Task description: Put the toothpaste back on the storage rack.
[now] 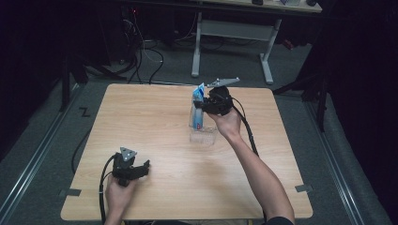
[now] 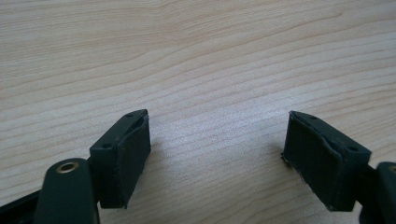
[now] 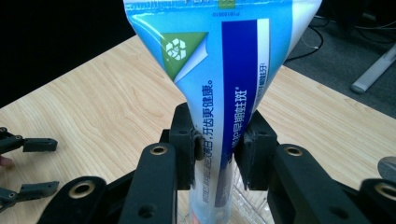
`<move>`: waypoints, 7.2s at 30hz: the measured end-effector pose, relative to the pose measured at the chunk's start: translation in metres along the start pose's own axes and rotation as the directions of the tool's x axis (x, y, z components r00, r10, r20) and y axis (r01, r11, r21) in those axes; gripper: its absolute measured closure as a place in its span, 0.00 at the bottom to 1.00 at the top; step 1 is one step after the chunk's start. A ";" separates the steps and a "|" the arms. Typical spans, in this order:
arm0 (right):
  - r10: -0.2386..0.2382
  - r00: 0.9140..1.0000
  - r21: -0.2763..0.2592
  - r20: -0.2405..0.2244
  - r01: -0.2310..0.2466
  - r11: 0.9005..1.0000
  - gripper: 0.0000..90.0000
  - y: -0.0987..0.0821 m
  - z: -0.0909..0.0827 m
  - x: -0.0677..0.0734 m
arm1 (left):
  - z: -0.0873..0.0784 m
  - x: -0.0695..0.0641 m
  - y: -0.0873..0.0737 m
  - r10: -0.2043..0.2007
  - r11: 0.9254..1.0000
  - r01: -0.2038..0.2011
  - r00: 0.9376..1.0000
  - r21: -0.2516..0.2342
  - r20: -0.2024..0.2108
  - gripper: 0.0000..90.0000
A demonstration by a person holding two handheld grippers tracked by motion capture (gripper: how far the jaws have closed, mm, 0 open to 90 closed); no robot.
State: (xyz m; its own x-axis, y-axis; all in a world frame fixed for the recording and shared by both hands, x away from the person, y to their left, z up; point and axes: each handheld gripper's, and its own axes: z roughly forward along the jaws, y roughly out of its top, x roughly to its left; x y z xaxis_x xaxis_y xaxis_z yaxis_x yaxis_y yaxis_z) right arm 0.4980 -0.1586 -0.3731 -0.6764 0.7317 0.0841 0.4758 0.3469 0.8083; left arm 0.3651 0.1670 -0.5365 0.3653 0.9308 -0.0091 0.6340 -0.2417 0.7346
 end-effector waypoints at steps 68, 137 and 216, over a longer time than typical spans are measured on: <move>0.067 0.998 0.067 0.011 -0.067 0.995 0.78 -0.040 0.002 -0.017 | 0.000 0.000 0.000 -0.002 1.000 0.002 1.000 0.000 0.001 0.26; 0.098 0.987 0.011 0.131 -0.100 0.995 0.57 -0.060 -0.043 -0.036 | 0.000 0.000 0.000 -0.002 1.000 0.002 1.000 -0.002 -0.001 0.26; 0.176 0.976 -0.022 0.129 -0.175 0.984 0.57 -0.133 -0.084 -0.035 | 0.001 -0.001 0.000 -0.004 1.000 0.004 1.000 -0.003 -0.003 0.26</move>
State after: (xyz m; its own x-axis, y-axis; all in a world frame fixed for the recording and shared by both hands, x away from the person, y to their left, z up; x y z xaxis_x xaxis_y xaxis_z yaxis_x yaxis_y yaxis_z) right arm 0.4117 -0.2793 -0.4345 -0.5037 0.8508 0.1496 0.5743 0.2005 0.7937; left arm 0.3656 0.1662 -0.5366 0.3607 0.9326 -0.0096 0.6336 -0.2375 0.7363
